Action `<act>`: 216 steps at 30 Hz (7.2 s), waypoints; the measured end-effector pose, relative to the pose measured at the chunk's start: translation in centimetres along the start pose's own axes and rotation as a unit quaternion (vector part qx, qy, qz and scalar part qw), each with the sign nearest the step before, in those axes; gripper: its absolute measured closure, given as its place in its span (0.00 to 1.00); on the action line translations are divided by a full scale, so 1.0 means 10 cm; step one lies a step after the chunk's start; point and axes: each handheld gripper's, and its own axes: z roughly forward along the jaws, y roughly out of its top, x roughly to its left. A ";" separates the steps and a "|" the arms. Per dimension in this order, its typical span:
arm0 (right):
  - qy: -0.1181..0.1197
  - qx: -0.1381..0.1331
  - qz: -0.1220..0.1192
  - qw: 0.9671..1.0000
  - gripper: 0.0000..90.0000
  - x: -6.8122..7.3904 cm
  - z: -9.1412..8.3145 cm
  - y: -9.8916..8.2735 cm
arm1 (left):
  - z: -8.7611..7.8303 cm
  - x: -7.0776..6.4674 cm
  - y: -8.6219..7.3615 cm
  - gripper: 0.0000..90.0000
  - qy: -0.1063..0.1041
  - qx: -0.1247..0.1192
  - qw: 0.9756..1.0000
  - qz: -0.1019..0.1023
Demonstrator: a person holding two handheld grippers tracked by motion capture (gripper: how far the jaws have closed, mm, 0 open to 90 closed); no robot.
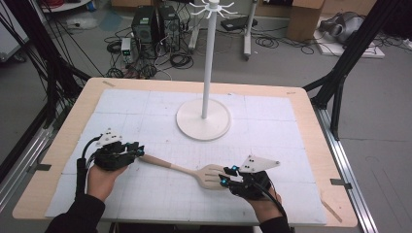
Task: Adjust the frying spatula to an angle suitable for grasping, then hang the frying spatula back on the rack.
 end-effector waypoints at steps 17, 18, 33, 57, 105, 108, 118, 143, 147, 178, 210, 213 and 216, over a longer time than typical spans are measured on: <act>-0.113 -0.080 0.047 0.989 0.23 -0.26 -0.51 -0.11 | -0.06 0.42 -0.19 0.89 0.043 0.004 0.999 0.001; -0.120 -0.080 0.047 0.988 0.23 -0.28 -0.56 -0.14 | -0.03 0.42 -0.20 0.89 0.041 0.012 0.999 0.010; -0.172 -0.081 0.059 0.980 0.22 -0.40 -0.80 -0.32 | 0.25 0.34 -0.27 1.00 0.038 0.089 0.994 0.043; -0.172 -0.082 0.069 0.979 0.22 -0.42 -0.79 -0.34 | 0.26 0.14 -0.27 1.00 0.007 0.111 0.992 0.052; -0.183 -0.087 0.081 0.976 0.22 -0.45 -0.87 -0.39 | 0.32 -0.46 0.03 0.93 -0.015 0.083 0.995 0.055; -0.186 -0.088 0.082 0.975 0.22 -0.45 -0.88 -0.39 | 0.16 -0.32 0.03 0.77 0.000 0.044 0.999 0.022; -0.177 -0.093 0.078 0.977 0.22 -0.46 -0.87 -0.38 | -0.24 0.01 -0.08 0.29 0.013 -0.069 0.997 -0.032; -0.156 -0.102 0.072 0.980 0.19 -0.47 -0.83 -0.34 | -0.53 -0.02 -0.18 0.24 -0.034 -0.147 0.988 -0.017; -0.136 -0.103 0.068 0.983 0.19 -0.45 -0.78 -0.29 | -0.50 -0.03 -0.19 0.25 -0.037 -0.142 0.989 -0.016; 0.094 0.149 -0.063 0.982 0.48 -0.32 0.63 0.39 | -0.46 0.00 -0.21 0.27 -0.044 -0.119 0.992 -0.023; 0.095 0.251 -0.140 0.953 0.74 -0.10 0.89 0.34 | -0.45 0.02 -0.21 0.28 -0.046 -0.112 0.992 -0.024; 0.094 0.252 -0.141 0.953 0.77 -0.09 0.89 0.34 | -0.45 0.02 -0.21 0.28 -0.045 -0.112 0.992 -0.024; 0.089 0.255 -0.141 0.952 0.77 -0.08 0.89 0.35 | -0.45 0.02 -0.21 0.28 -0.046 -0.112 0.992 -0.025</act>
